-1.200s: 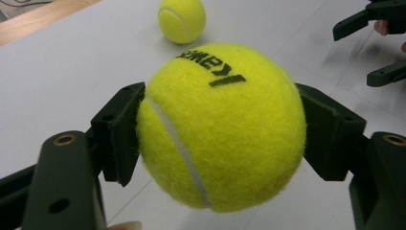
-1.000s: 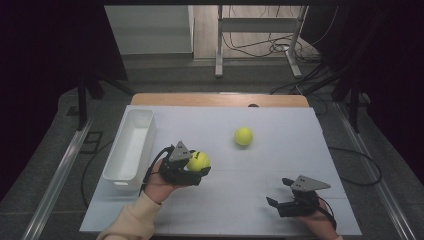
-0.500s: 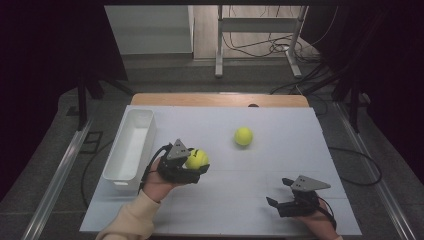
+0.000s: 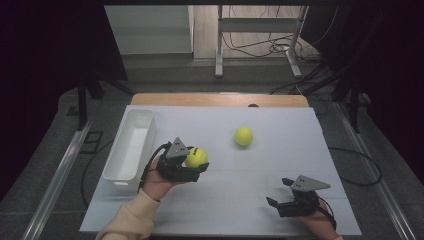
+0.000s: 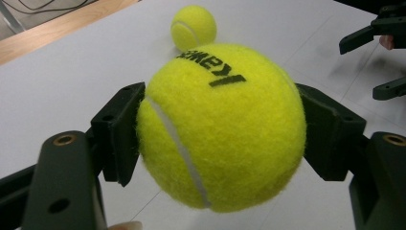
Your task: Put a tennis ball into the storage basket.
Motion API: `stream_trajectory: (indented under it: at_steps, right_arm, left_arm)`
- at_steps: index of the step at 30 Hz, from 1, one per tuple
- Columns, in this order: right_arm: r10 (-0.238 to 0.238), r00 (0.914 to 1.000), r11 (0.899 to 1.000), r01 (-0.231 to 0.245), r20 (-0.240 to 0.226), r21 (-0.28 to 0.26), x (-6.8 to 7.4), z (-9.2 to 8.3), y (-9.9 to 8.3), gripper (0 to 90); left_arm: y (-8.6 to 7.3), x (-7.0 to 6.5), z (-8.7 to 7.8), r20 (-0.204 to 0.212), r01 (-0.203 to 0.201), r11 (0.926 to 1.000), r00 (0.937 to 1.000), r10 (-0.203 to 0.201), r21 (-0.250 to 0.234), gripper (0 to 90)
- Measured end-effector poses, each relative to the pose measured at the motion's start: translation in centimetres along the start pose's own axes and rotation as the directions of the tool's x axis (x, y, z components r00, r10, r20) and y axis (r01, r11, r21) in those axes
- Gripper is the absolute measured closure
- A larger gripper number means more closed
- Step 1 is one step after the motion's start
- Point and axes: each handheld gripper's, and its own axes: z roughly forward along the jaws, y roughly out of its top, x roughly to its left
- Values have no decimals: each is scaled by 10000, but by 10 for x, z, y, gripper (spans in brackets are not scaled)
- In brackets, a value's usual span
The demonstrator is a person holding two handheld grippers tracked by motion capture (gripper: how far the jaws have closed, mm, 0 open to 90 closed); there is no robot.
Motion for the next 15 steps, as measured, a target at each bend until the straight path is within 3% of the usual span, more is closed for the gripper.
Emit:
stream_trajectory:
  at_steps: [15]
  right_arm:
    - [-42,10000,9999,42,22,100,0,0,0,100]
  left_arm:
    - [0,1,0,-31,10,10000,10000,-10,4,260]
